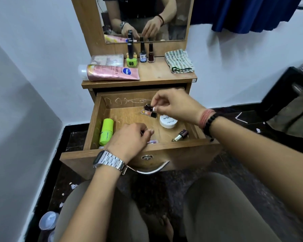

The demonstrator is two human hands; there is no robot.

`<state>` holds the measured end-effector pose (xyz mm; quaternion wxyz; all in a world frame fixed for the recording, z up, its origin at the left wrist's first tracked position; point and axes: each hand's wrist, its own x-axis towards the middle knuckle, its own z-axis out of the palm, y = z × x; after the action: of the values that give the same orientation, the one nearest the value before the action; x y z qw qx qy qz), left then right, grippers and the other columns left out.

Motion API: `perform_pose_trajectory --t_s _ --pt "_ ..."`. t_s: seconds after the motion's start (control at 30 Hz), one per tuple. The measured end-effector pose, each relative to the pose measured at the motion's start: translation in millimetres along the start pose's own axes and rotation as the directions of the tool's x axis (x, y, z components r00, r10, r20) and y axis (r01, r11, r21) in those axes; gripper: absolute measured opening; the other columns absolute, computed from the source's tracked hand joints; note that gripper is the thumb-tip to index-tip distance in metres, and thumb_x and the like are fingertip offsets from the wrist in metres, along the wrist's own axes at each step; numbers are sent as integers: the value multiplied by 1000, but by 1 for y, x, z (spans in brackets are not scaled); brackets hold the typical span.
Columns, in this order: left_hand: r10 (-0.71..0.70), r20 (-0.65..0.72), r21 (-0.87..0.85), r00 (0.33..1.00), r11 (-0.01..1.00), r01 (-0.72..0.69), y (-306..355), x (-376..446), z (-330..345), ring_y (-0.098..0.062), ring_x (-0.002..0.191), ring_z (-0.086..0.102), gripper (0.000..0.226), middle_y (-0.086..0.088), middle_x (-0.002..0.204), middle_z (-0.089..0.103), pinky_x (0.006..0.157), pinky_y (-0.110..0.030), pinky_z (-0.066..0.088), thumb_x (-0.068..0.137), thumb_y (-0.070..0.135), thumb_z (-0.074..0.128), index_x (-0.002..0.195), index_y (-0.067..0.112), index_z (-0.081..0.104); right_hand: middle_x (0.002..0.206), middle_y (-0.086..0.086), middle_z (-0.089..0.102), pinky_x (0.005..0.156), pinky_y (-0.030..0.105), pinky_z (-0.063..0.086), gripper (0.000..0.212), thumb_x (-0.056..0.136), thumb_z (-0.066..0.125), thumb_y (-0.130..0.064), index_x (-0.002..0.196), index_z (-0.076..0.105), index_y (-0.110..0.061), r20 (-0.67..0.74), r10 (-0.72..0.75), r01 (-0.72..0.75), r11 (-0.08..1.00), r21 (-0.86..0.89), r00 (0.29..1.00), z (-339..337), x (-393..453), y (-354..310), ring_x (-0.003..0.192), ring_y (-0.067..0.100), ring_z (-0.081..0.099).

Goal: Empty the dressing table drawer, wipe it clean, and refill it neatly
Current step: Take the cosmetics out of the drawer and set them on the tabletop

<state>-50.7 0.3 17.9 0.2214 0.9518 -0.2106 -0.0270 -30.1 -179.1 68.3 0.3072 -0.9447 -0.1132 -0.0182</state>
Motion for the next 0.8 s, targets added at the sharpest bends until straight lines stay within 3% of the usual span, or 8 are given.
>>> perform_pose_trajectory --t_s 0.13,0.27,0.33,0.47,0.63,0.8 --pt "-63 -15 49 998 997 63 1 -3 0 -37 88 59 32 -17 84 66 67 -35 40 94 45 44 70 26 54 76 -11 63 86 22 46 10 84 65 -19 91 70 -22 87 145 -141 988 -61 986 18 -20 -5 85 11 62" --pt "-121 3 95 993 988 120 4 -4 -2 -37 93 58 28 -20 92 67 72 -34 42 92 32 44 79 15 63 86 -3 70 85 32 52 10 87 57 -23 85 67 -22 56 263 -266 961 77 963 43 -45 -11 86 18 65" --pt "-128 47 108 991 987 123 6 -4 -5 -36 96 58 29 -19 96 68 77 -34 43 92 28 44 89 13 68 91 -6 70 80 30 48 12 88 53 -33 86 64 -28 -26 296 -296 955 16 955 53 -58 -13 91 17 64" --pt "-115 151 117 982 988 98 8 6 -14 -30 97 60 21 -12 102 69 79 -30 43 91 24 52 96 14 70 93 -8 70 70 29 36 19 92 46 -40 95 63 -32 -197 253 -279 954 -113 947 59 -67 -14 92 18 62" --pt "-5 74 202 997 979 -10 19 51 -13 -28 92 63 17 -9 99 70 77 -32 50 90 24 54 96 15 66 90 -5 69 66 30 33 22 94 42 -41 99 61 -29 -212 206 -238 961 -139 955 60 -67 -13 85 21 63" --pt "113 93 323 989 936 -137 23 104 6 -27 106 59 28 -6 117 63 83 -32 46 85 12 52 111 17 62 85 -5 65 63 31 34 19 94 43 -41 95 59 -30 -207 158 -185 976 -118 966 58 -70 -10 82 21 63"
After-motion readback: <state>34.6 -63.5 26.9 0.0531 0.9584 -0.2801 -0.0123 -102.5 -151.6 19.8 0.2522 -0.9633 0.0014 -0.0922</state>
